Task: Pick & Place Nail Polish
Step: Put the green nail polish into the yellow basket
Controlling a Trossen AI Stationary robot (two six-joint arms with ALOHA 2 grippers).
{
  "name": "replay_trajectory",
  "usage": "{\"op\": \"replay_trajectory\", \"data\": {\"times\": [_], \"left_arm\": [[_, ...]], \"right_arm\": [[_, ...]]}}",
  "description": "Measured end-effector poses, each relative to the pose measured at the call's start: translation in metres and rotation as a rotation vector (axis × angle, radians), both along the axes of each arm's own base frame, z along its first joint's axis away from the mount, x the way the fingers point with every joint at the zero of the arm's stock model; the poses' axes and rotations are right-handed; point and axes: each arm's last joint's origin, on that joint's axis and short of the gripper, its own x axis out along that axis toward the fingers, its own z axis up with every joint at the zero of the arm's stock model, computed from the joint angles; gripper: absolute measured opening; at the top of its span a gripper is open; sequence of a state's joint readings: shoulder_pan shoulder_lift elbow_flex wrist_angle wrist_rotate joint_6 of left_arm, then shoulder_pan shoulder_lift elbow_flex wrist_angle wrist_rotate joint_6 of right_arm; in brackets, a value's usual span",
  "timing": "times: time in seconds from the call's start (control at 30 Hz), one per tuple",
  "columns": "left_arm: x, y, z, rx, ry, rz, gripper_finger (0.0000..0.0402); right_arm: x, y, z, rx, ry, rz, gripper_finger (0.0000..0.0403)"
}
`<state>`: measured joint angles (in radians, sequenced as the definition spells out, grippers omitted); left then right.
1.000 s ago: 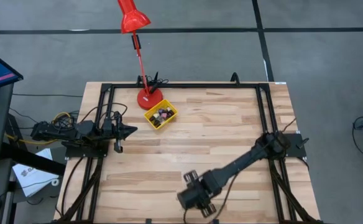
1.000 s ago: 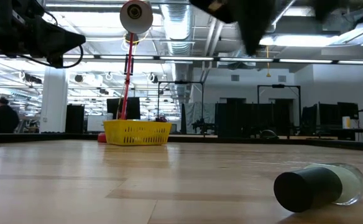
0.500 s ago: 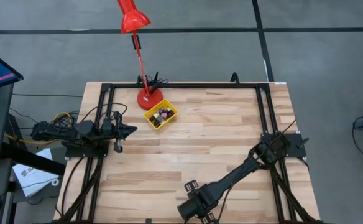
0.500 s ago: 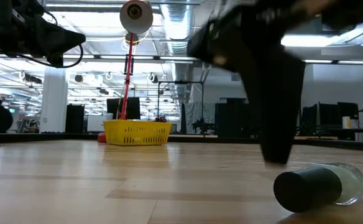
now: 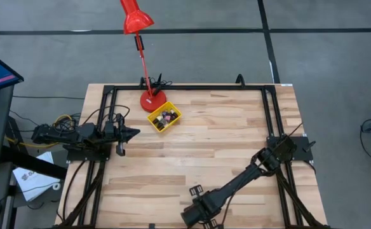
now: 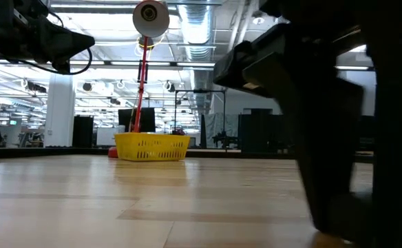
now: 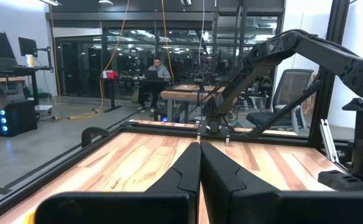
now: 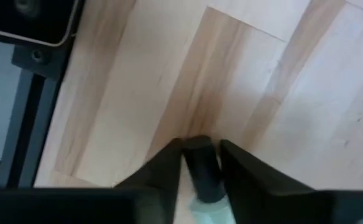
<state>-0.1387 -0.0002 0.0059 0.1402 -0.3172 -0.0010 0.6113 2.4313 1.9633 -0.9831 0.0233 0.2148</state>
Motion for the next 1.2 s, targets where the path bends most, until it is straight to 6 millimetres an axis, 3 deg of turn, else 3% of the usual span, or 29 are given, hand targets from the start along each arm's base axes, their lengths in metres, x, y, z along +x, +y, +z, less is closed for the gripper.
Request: {"op": "replay_trajectory", "data": {"times": [0.13, 0.3, 0.43, 0.7, 0.87, 1.2], "left_arm": [[0.0, 0.0, 0.0, 0.0, -0.001, 0.0, 0.0], [0.0, 0.0, 0.0, 0.0, -0.002, 0.0, 0.0], [0.0, 0.0, 0.0, 0.0, -0.003, 0.0, 0.0], [0.0, 0.0, 0.0, -0.001, -0.005, 0.0, 0.0], [0.0, 0.0, 0.0, -0.001, -0.005, 0.0, 0.0], [0.0, 0.0, 0.001, -0.001, -0.01, 0.0, 0.0]], "right_arm": [[0.002, -0.003, 0.0, 0.004, 0.004, -0.013, 0.0043], [0.009, -0.016, 0.009, 0.025, -0.001, -0.027, 0.0043], [0.02, -0.041, 0.022, -0.006, -0.035, -0.02, 0.0043], [0.054, -0.134, 0.088, 0.007, -0.231, -0.138, 0.0043], [0.077, -0.214, 0.129, 0.032, -0.473, -0.311, 0.0043], [0.094, -0.335, 0.139, 0.032, -0.686, -0.586, 0.0043]]}}
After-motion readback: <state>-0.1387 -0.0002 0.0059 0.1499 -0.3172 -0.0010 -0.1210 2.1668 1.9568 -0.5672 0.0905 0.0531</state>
